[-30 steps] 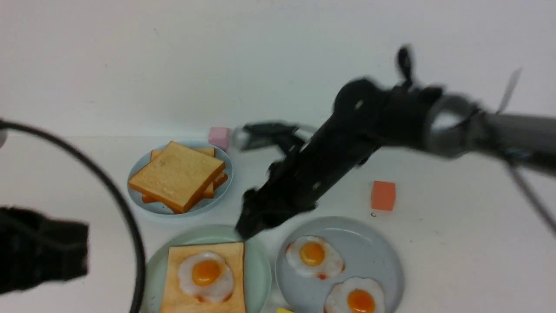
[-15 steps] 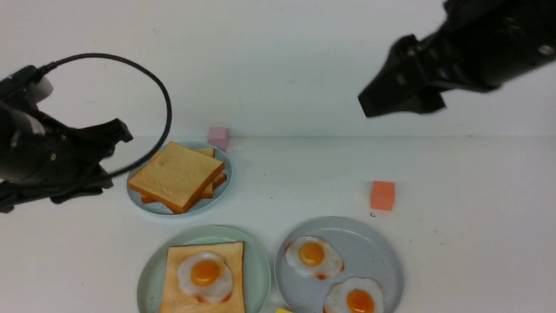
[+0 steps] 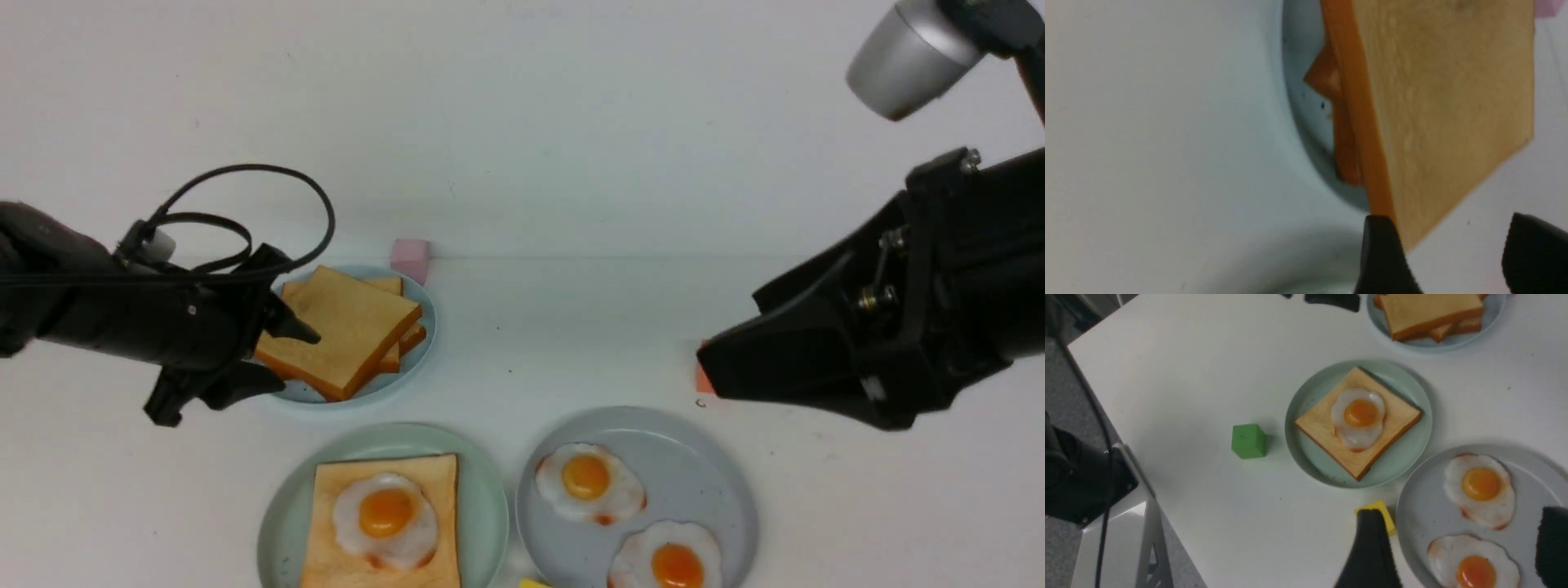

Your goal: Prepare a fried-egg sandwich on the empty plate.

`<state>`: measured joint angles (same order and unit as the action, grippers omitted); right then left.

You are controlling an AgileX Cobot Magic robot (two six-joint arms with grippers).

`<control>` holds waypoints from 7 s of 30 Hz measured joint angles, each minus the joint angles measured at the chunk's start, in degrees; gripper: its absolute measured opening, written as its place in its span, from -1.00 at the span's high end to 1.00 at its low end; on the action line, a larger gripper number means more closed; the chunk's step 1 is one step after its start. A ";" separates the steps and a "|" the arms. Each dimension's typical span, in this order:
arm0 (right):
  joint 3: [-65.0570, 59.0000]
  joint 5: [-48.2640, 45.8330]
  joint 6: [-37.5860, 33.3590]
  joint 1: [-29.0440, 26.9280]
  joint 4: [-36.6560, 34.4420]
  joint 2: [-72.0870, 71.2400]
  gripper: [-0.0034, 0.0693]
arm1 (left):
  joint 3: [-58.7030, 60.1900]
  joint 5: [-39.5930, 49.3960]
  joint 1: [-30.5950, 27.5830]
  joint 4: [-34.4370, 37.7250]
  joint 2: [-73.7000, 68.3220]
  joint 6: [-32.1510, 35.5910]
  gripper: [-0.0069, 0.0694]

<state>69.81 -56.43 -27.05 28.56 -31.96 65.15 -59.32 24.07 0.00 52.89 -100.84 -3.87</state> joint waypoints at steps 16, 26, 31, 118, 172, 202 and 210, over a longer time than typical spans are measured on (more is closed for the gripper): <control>0.00 -3.01 -0.06 0.00 -0.30 0.00 -0.52 | -0.07 -7.88 0.00 27.40 -7.87 25.02 0.08; 0.00 -3.01 -0.06 0.00 -0.44 0.00 -0.52 | -0.07 -3.73 -0.20 25.72 -2.24 25.30 0.64; 0.00 -3.01 -0.06 0.00 -0.44 0.00 -0.52 | -0.07 0.62 -0.20 21.08 7.59 30.29 0.64; -59.25 58.53 16.12 -4.02 17.76 -49.69 0.91 | 26.81 23.84 25.30 -23.01 75.66 8.99 0.85; -59.25 58.36 16.29 -4.02 17.61 -49.69 0.77 | 61.03 -1.54 8.49 -53.29 101.48 -11.76 0.81; -66.79 35.09 27.05 -30.94 30.96 -65.80 0.65 | 61.03 -1.59 8.49 -53.23 101.48 -11.76 0.74; -70.77 34.04 28.16 -31.32 34.32 -65.80 0.63 | 61.03 -1.59 8.49 -53.23 101.48 -11.76 0.72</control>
<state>-0.96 -22.39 1.11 -2.76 2.36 -0.64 1.71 22.48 8.49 -0.34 0.63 -15.63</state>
